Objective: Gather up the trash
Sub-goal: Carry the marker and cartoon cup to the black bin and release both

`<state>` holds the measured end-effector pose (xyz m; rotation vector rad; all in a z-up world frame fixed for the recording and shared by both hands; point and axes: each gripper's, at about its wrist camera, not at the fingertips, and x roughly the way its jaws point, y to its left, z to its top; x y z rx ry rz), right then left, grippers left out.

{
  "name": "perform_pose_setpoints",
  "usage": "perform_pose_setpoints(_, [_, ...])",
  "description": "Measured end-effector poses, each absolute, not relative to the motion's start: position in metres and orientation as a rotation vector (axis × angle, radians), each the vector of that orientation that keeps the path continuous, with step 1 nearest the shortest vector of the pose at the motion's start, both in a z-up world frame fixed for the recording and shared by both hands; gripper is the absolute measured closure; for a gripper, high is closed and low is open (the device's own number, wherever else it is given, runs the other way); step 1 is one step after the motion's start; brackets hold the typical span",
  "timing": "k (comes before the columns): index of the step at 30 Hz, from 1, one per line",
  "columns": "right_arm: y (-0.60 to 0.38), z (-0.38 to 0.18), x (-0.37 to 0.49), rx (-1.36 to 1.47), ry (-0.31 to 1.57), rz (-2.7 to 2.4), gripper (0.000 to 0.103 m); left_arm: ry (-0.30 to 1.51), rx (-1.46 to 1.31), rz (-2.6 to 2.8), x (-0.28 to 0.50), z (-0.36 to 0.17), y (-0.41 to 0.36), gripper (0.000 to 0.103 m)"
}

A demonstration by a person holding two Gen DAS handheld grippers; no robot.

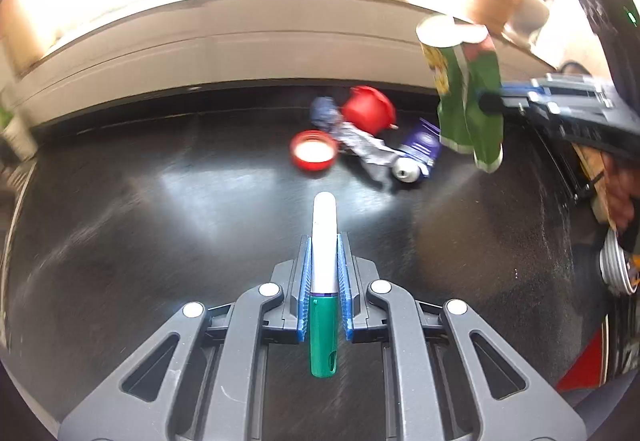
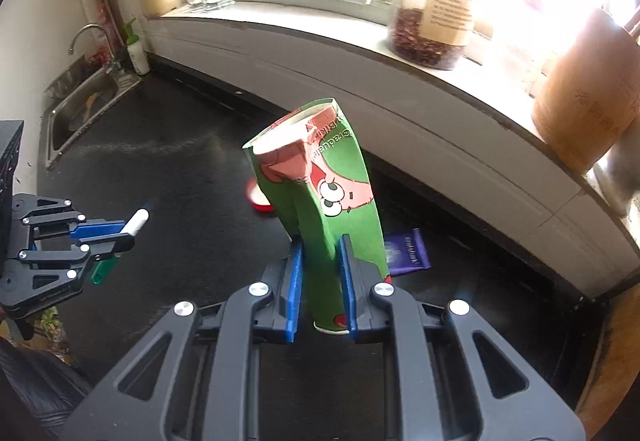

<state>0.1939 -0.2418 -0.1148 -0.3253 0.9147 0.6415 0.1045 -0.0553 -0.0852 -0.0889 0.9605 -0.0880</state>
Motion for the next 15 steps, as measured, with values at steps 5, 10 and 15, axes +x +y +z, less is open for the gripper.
perform_pose_setpoints(5, [-0.175,-0.103,0.147,-0.338,0.931,0.789,0.085,0.933,-0.153,0.044,0.053,-0.078,0.001,0.091])
perform_pose_setpoints(10, [-0.083,-0.100,0.094,-0.391,0.935,0.971,0.085,0.927,-0.231,0.226,-0.023,-0.078,0.071,0.091])
perform_pose_setpoints(15, [0.005,-0.100,0.036,-0.436,0.959,1.174,0.085,0.917,-0.317,0.428,-0.108,-0.081,0.136,0.091])
